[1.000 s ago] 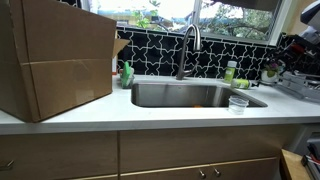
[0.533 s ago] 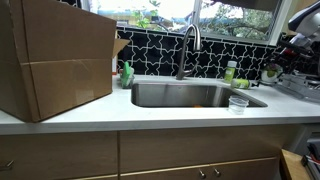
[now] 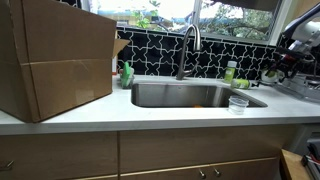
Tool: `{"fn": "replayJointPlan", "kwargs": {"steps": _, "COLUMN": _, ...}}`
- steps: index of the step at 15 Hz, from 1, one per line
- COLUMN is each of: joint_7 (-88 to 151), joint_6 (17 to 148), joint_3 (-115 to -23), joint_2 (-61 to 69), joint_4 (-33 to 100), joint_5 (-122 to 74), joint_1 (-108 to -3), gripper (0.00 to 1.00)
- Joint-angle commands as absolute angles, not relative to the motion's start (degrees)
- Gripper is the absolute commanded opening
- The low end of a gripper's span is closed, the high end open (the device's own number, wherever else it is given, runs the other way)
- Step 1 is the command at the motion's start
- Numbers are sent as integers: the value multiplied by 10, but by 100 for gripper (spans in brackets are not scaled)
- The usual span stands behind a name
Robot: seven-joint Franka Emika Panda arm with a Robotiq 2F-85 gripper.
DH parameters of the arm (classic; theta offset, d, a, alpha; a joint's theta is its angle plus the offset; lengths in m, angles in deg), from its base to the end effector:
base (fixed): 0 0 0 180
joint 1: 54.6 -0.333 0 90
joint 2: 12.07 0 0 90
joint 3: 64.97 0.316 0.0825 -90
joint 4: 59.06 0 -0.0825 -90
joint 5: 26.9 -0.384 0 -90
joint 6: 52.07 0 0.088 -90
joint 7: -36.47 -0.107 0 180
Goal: Put the bottle upright
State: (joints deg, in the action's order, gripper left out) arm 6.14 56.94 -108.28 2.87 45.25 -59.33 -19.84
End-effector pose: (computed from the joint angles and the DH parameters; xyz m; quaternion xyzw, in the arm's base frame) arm 0.1894 -0.5765 0.4238 -0.4905 0.8531 -0.0289 0.1754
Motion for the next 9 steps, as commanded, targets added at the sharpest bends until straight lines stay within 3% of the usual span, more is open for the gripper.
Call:
{"fn": "replayJointPlan", "kwargs": {"steps": 1, "joint_7": 48, "joint_6": 578, "joint_3": -1072, "joint_2": 40, "joint_4": 442, "joint_5": -591, "joint_1": -187, "gripper": 100}}
{"fn": "replayJointPlan", "kwargs": {"steps": 9, "joint_7": -61, "joint_6": 592, "joint_3": -1034, "joint_2": 135, "joint_4": 350, "joint_5": -622, "joint_1": -132, "gripper": 100}}
